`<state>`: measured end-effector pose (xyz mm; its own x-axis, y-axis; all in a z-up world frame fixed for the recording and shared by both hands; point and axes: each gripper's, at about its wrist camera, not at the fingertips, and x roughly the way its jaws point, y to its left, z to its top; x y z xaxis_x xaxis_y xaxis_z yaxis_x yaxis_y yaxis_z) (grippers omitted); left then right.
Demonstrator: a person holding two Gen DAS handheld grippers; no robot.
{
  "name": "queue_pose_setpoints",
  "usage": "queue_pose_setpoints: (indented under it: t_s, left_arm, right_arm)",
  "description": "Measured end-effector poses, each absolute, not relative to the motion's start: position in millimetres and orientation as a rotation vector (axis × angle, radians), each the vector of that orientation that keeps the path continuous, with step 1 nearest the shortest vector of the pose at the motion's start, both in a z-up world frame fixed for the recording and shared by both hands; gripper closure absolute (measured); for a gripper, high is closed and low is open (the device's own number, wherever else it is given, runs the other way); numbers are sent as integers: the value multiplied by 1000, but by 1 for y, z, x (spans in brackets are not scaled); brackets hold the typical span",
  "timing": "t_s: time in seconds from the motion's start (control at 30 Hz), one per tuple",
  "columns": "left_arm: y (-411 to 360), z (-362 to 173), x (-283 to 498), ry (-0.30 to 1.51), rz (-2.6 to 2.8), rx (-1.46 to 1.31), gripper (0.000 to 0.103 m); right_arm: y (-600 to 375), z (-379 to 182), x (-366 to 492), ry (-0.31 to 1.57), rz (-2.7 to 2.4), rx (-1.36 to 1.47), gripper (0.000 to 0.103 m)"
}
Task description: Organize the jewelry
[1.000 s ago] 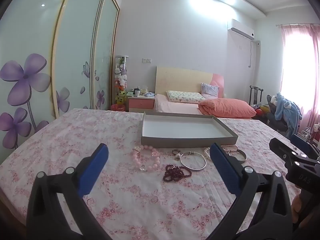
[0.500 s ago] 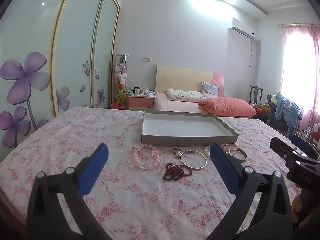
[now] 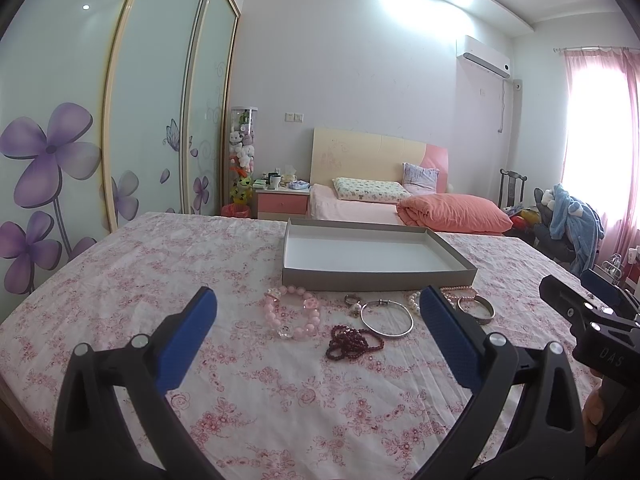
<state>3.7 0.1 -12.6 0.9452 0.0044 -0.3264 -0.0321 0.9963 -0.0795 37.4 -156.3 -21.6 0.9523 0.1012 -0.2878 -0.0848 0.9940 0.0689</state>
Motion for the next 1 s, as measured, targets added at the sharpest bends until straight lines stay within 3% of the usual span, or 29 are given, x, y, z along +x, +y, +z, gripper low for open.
queue_pose_setpoints:
  t_s: [1.0]
  left_arm:
    - [1,-13,4,337,18,-86,4]
  right_arm:
    - [-157,-21,41,301,95,56,2]
